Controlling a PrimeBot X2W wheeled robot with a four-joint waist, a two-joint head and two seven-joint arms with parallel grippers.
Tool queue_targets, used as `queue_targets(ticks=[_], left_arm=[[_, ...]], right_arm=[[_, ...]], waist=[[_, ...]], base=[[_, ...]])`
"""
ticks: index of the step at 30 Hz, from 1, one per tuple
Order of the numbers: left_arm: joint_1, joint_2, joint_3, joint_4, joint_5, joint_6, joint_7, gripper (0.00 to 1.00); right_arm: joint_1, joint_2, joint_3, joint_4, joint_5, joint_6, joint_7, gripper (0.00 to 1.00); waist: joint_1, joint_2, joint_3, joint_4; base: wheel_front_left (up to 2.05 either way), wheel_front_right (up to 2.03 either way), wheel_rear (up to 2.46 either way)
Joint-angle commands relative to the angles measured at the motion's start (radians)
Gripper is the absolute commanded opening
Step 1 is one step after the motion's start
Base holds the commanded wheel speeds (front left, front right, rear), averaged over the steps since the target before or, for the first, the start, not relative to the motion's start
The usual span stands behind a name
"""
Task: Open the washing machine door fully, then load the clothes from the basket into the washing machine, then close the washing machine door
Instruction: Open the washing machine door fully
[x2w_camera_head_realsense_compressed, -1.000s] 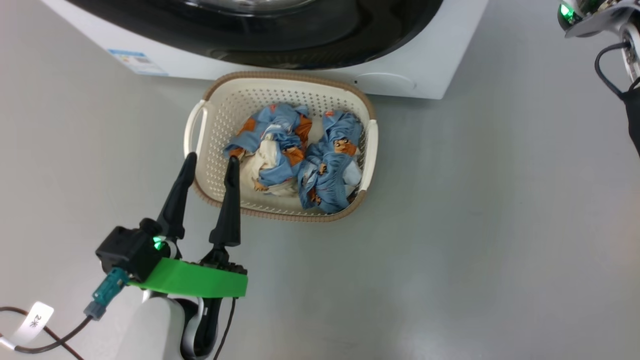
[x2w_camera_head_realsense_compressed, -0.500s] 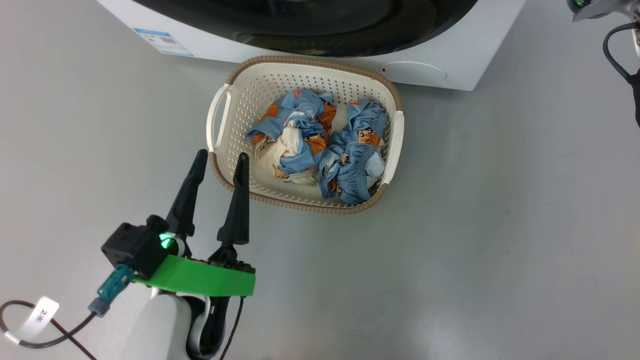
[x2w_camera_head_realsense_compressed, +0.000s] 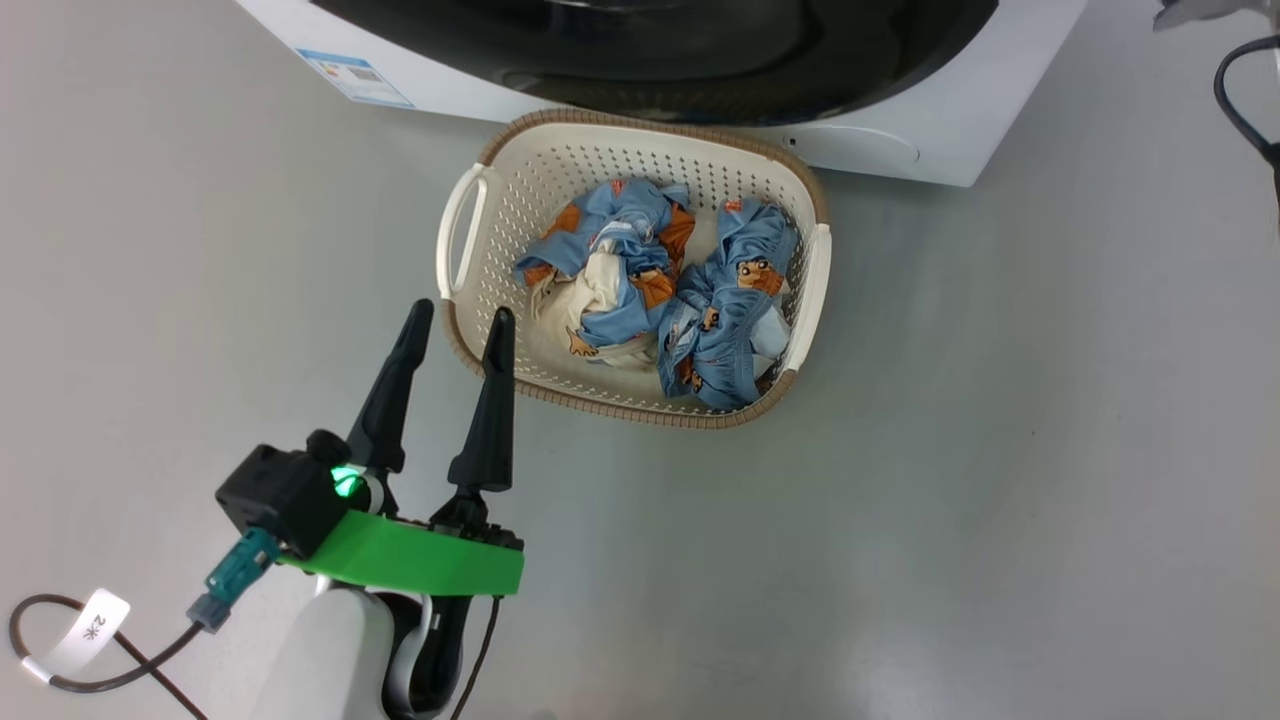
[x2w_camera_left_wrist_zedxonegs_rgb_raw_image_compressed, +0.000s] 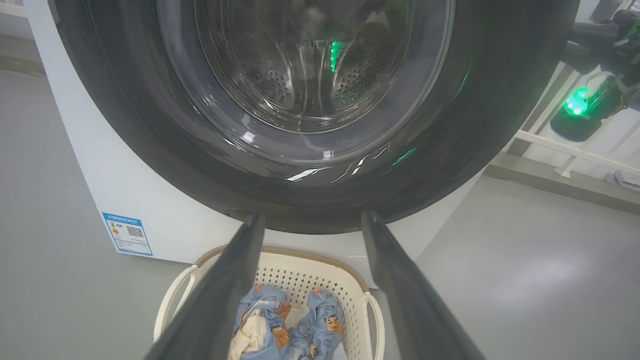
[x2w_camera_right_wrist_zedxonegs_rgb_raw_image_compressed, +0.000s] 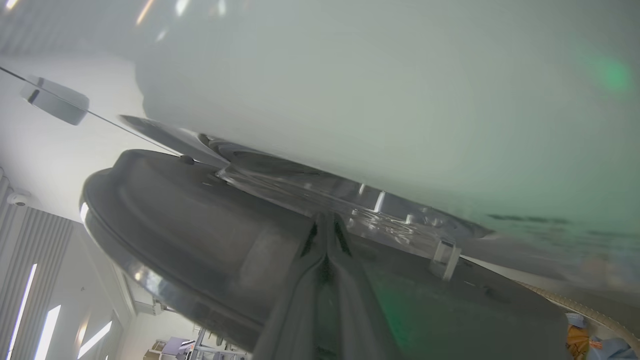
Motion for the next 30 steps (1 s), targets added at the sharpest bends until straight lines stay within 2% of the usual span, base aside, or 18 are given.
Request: queue_targets(ticks=[1,18,30], left_arm=[[-0.011,0.016,0.028,-0.026,-0.008,0.001,-0.006,1.00],[0.050,0.016,0.012,-0.002,0.039,0.001,-0.006,1.00],[0.107,0.016,0.013,0.009,0.064,0.001,-0.006,1.00]], right_arm=[[0.015,0.028,0.016,-0.039,-0.003,0.006,0.013,0.00],[0.209,0.074,0.082,-0.117,0.021,0.006,0.078,0.00],[0.352,0.108,0.123,-0.168,0.030,0.006,0.128,0.00]], waist=[[0.0000,0.0000,-0.010,0.001],[0.0000,0.0000,-0.161,-0.031],[0.0000,0.0000,-0.254,-0.019]], base=[[0.00,0.00,0.00],[0.00,0.00,0.00],[0.00,0.00,0.00]])
